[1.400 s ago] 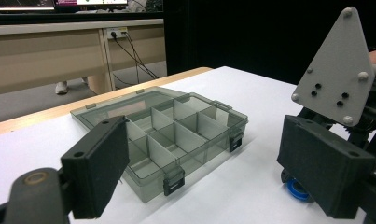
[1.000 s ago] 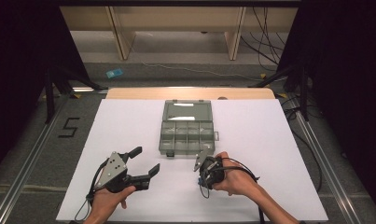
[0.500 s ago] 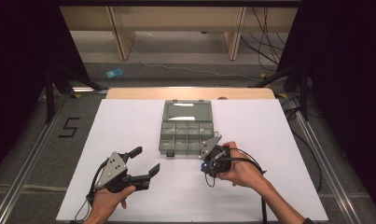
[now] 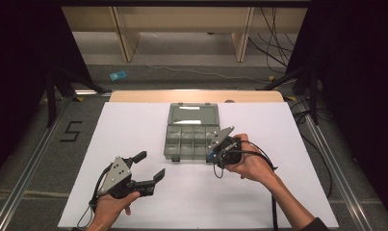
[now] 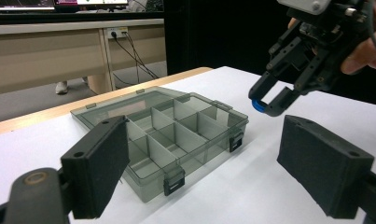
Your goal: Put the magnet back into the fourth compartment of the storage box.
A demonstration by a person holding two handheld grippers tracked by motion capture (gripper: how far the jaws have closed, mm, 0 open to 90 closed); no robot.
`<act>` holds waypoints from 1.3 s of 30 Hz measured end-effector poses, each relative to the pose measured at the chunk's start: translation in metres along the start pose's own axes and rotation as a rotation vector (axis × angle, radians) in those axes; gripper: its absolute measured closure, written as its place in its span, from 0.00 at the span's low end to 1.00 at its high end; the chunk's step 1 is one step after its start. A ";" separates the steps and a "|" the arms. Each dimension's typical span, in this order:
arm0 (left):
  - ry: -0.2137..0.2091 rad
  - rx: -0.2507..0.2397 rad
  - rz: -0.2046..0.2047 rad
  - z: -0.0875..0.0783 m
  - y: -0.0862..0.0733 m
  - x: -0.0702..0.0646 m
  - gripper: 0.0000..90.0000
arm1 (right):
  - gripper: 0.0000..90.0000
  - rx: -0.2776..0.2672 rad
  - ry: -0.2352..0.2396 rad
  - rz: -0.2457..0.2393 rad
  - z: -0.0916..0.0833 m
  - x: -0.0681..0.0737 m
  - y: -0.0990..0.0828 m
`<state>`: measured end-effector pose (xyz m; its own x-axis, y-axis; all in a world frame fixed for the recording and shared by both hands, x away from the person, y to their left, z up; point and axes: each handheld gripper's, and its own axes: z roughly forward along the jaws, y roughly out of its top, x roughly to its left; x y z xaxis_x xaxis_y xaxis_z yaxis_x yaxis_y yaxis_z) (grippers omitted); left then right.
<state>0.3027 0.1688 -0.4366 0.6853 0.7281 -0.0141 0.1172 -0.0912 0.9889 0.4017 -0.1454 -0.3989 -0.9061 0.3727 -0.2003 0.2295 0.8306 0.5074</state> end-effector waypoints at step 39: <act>-0.003 0.001 -0.002 0.000 0.000 -0.001 0.18 | 0.70 -0.066 -0.119 0.081 0.014 -0.053 0.018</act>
<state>0.3023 0.1684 -0.4366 0.6875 0.7260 -0.0170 0.1192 -0.0898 0.9888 0.4588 -0.1450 -0.3906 -0.8360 0.4871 -0.2527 0.2728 0.7685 0.5788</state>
